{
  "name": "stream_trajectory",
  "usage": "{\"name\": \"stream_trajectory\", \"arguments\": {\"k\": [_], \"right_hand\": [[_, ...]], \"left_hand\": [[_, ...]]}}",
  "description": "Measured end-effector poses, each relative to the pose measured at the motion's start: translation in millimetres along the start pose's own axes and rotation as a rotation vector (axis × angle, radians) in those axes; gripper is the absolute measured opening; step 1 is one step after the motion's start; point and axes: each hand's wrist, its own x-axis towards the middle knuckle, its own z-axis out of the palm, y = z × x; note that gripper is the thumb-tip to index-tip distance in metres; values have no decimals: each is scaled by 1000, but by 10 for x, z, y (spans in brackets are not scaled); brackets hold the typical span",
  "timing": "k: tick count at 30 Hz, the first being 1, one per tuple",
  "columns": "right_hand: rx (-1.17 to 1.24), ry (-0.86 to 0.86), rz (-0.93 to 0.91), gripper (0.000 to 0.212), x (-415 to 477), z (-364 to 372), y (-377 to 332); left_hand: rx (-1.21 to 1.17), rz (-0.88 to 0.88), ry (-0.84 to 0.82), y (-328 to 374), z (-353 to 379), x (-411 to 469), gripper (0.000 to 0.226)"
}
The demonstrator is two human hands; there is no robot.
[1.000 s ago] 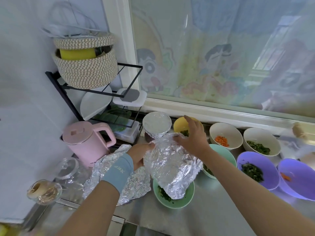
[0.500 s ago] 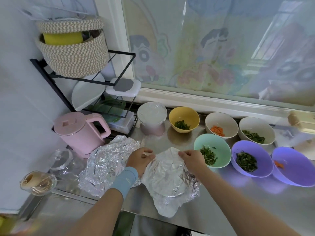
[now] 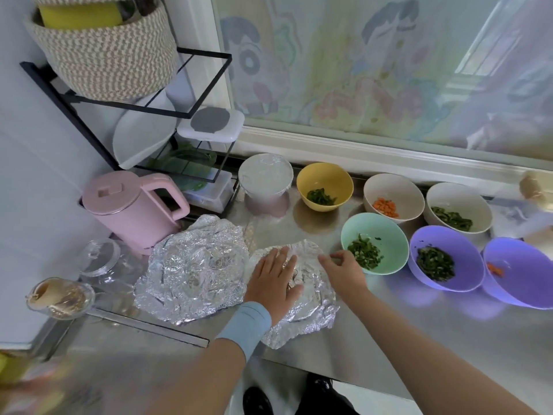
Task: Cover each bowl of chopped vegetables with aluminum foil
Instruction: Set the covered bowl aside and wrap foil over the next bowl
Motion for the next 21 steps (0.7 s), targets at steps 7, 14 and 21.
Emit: {"name": "stream_trajectory", "arguments": {"k": [7,14,21], "right_hand": [[-60,-470,173,44,-108,-308,308],[223,-693,317,39,-88,-472,441],[176,-647,344,54,-106,-385,400]], "left_hand": [[13,-113,32,35,37,-28,68],[5,-153,38,62,86,-30,71],[-14,-124,104,132,111,-76,75]]}}
